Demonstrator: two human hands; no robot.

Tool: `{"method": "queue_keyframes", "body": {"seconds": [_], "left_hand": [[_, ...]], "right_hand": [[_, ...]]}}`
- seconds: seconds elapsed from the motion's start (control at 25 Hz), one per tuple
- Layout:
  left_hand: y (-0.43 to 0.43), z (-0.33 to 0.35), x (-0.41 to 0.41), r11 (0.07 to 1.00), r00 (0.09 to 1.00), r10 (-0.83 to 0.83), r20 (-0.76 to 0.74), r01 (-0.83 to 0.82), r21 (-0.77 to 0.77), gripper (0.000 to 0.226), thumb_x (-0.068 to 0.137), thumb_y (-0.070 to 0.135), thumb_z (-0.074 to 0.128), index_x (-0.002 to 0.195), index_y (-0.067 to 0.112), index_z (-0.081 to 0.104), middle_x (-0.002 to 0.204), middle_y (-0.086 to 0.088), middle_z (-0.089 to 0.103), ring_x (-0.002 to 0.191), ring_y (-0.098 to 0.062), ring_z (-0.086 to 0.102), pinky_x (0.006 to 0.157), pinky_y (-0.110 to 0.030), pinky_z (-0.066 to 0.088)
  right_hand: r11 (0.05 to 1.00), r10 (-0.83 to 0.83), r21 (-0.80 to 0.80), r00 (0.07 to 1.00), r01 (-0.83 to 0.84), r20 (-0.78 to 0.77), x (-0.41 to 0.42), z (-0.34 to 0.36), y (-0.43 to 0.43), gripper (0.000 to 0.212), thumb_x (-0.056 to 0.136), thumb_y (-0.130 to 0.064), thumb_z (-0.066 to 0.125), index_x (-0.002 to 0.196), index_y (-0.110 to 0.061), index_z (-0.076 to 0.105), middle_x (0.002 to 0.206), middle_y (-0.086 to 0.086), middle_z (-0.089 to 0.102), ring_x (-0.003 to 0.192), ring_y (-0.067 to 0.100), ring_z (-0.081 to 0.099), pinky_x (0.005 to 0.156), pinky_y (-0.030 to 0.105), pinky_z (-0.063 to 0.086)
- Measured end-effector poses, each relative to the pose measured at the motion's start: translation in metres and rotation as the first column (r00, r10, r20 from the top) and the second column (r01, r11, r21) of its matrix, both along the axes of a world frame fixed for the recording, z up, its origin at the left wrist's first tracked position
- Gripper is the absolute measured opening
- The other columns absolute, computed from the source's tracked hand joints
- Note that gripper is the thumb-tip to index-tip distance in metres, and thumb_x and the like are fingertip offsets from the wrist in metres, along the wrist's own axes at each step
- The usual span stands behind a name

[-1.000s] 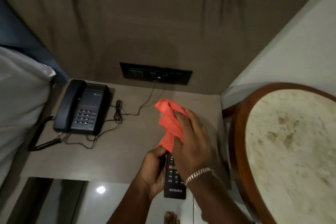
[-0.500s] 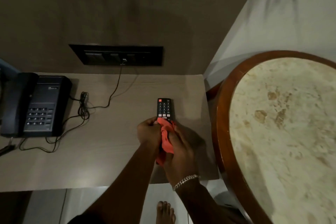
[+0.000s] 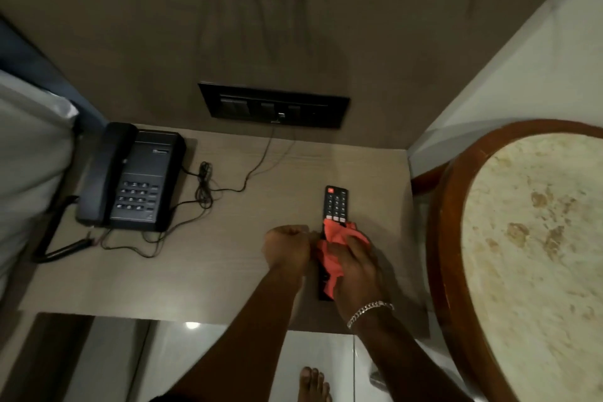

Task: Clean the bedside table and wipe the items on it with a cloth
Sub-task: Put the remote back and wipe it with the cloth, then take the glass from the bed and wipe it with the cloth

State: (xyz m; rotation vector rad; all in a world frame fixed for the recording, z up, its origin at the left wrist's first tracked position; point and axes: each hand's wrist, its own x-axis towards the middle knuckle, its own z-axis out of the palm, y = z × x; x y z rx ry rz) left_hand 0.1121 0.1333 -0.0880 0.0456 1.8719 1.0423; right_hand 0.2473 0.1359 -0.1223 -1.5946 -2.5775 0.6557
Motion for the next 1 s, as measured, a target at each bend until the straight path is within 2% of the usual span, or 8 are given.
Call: {"method": "queue_keyframes", "body": {"seconds": [0.12, 0.28, 0.4, 0.52, 0.68, 0.88, 0.92, 1.0], "left_hand": [[-0.039, 0.006, -0.043, 0.992, 0.996, 0.072, 0.045, -0.076, 0.103, 0.018, 0.076, 0.004, 0.065, 0.072, 0.017, 0.077, 0.074, -0.008, 0.075, 0.073, -0.026, 0.069, 0.078, -0.043, 0.059], [-0.099, 0.055, -0.123, 0.929, 0.963, 0.268, 0.032, -0.267, 0.258, 0.019, 0.087, -0.004, 0.055, 0.093, 0.007, 0.069, 0.082, -0.015, 0.071, 0.072, -0.023, 0.063, 0.068, -0.031, 0.052], [-0.148, 0.093, -0.197, 0.862, 0.921, 0.389, -0.024, -0.355, 0.362, 0.018, 0.090, -0.004, 0.052, 0.097, 0.003, 0.067, 0.080, -0.012, 0.070, 0.068, -0.017, 0.063, 0.061, -0.025, 0.051], [-0.214, 0.134, -0.279, 0.768, 0.835, 0.542, -0.099, -0.444, 0.460, 0.017, 0.090, -0.003, 0.055, 0.094, 0.004, 0.069, 0.077, -0.010, 0.070, 0.068, -0.018, 0.064, 0.061, -0.027, 0.050], [-0.321, 0.183, -0.379, 0.618, 0.603, 0.760, -0.240, -0.558, 0.554, 0.015, 0.085, 0.001, 0.061, 0.086, 0.012, 0.071, 0.080, -0.010, 0.071, 0.074, -0.021, 0.067, 0.069, -0.035, 0.055], [-0.428, 0.193, -0.458, 0.485, 0.111, 0.826, -0.553, -0.640, 0.596, 0.023, 0.080, 0.010, 0.059, 0.101, 0.017, 0.063, 0.104, -0.001, 0.063, 0.091, -0.018, 0.062, 0.077, -0.034, 0.054], [-0.438, 0.187, -0.475, 0.479, 0.060, 0.802, -0.594, -0.658, 0.581, 0.032, 0.080, 0.009, 0.062, 0.111, 0.014, 0.058, 0.113, -0.003, 0.056, 0.096, -0.018, 0.058, 0.082, -0.033, 0.051], [-0.445, 0.172, -0.514, 0.527, 0.095, 0.754, -0.650, -0.678, 0.513, 0.056, 0.077, 0.012, 0.072, 0.126, 0.007, 0.045, 0.126, -0.011, 0.046, 0.114, -0.024, 0.050, 0.097, -0.034, 0.042]], "right_hand": [[0.983, 0.021, 0.185, 0.998, -0.008, -0.067, -0.024, 0.030, -0.005, 0.054, 0.077, -0.022, 0.052, 0.131, -0.031, 0.056, 0.145, 0.002, 0.049, 0.132, 0.029, 0.046, 0.105, 0.044, 0.043], [0.979, 0.124, 0.190, 0.962, -0.078, -0.242, -0.120, 0.089, -0.039, 0.061, 0.070, -0.022, 0.038, 0.127, -0.028, 0.060, 0.143, 0.007, 0.051, 0.124, 0.033, 0.053, 0.102, 0.045, 0.045], [0.957, 0.266, 0.208, 0.899, -0.203, -0.347, -0.202, 0.127, -0.079, 0.060, 0.072, -0.020, 0.043, 0.129, -0.030, 0.058, 0.147, 0.002, 0.047, 0.127, 0.026, 0.050, 0.103, 0.036, 0.042], [0.902, 0.425, 0.300, 0.752, -0.310, -0.503, -0.298, 0.154, -0.126, 0.053, 0.074, -0.004, 0.058, 0.125, -0.021, 0.062, 0.142, 0.007, 0.053, 0.125, 0.028, 0.053, 0.100, 0.040, 0.046], [0.816, 0.571, 0.320, 0.586, -0.481, -0.575, -0.417, 0.193, -0.194, 0.057, 0.072, -0.006, 0.072, 0.126, -0.022, 0.060, 0.144, 0.007, 0.050, 0.127, 0.025, 0.053, 0.102, 0.037, 0.044], [0.776, 0.572, 0.259, 0.468, -0.575, -0.674, -0.529, 0.219, -0.275, 0.049, 0.074, -0.015, 0.057, 0.123, -0.019, 0.062, 0.141, 0.004, 0.053, 0.124, 0.018, 0.054, 0.106, 0.020, 0.038], [0.768, 0.572, 0.244, 0.463, -0.592, -0.678, -0.544, 0.220, -0.290, 0.050, 0.074, -0.017, 0.052, 0.123, -0.019, 0.063, 0.141, 0.004, 0.053, 0.125, 0.017, 0.054, 0.105, 0.017, 0.037], [0.739, 0.594, 0.230, 0.450, -0.634, -0.667, -0.567, 0.219, -0.308, 0.054, 0.073, -0.022, 0.047, 0.124, -0.020, 0.062, 0.139, 0.004, 0.055, 0.125, 0.016, 0.053, 0.104, 0.021, 0.039]]}}
